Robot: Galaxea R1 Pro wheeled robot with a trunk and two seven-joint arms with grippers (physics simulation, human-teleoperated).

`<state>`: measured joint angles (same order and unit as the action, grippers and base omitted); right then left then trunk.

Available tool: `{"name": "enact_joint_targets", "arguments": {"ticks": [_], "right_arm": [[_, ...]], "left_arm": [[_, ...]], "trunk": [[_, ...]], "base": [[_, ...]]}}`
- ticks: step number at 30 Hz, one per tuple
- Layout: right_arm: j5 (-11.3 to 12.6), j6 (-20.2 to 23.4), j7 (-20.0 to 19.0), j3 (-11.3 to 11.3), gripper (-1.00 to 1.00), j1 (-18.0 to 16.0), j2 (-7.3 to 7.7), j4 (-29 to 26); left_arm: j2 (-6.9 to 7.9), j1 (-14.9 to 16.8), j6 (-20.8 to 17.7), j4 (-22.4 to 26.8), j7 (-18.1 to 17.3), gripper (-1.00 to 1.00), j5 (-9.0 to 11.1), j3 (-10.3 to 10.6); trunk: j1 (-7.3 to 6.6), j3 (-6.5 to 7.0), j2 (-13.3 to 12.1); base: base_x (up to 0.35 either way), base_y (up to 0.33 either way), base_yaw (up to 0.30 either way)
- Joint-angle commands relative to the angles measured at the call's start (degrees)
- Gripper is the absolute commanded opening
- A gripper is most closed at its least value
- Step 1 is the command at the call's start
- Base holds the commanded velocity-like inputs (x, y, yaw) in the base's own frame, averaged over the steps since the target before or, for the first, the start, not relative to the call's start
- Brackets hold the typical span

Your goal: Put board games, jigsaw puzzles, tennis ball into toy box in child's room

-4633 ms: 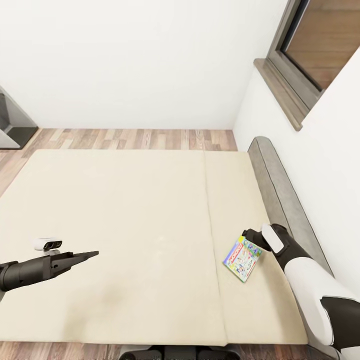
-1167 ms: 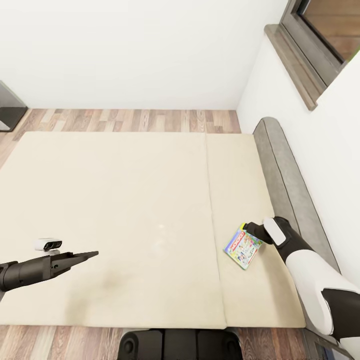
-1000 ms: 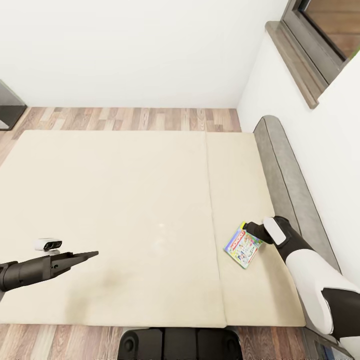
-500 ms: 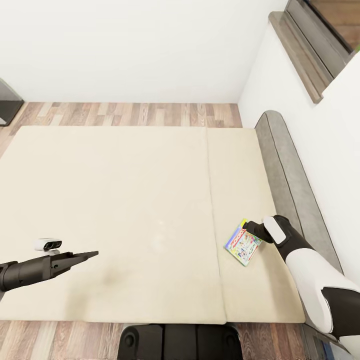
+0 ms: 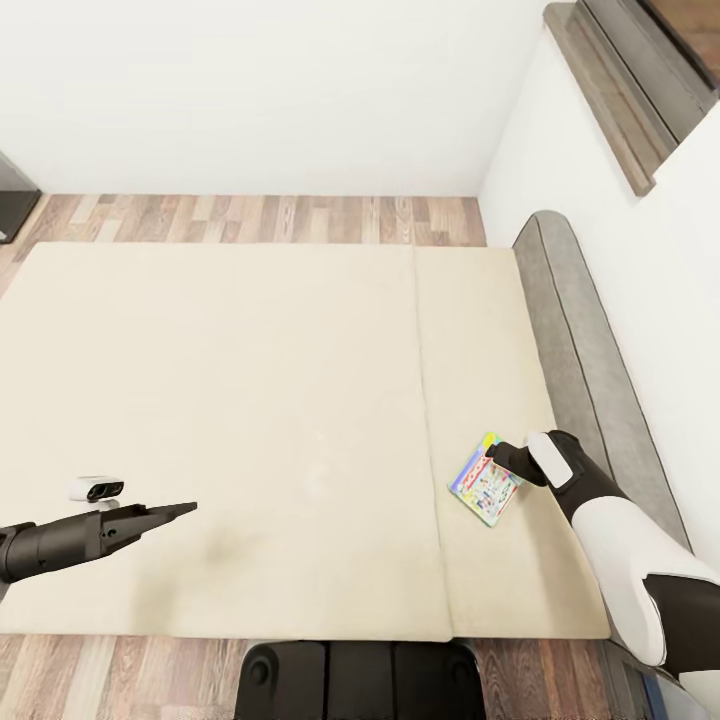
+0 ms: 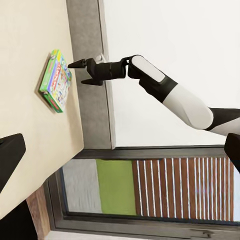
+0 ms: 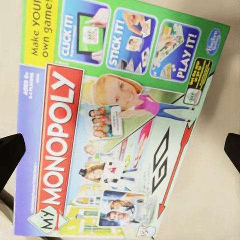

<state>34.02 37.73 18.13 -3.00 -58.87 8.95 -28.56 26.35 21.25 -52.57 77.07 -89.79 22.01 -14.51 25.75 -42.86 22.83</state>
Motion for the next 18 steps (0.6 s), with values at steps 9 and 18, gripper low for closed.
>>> {"name": "enact_joint_targets", "arguments": {"ticks": [9, 18], "right_arm": [[0.61, 0.22, 0.56, -0.07, 1.00, -0.51, 0.06, -0.10], [0.72, 0.27, 0.55, -0.08, 1.00, -0.99, 1.43, -0.10]], "left_arm": [[0.06, 0.02, -0.61, 0.03, -0.21, 1.00, 0.04, 0.01], [0.06, 0.02, -0.61, 0.01, -0.21, 1.00, 0.05, 0.01]], "trunk": [[0.03, -0.91, 0.09], [0.03, -1.38, 0.09]], "base": [[0.000, 0.000, 0.000], [0.000, 0.000, 0.000]]}}
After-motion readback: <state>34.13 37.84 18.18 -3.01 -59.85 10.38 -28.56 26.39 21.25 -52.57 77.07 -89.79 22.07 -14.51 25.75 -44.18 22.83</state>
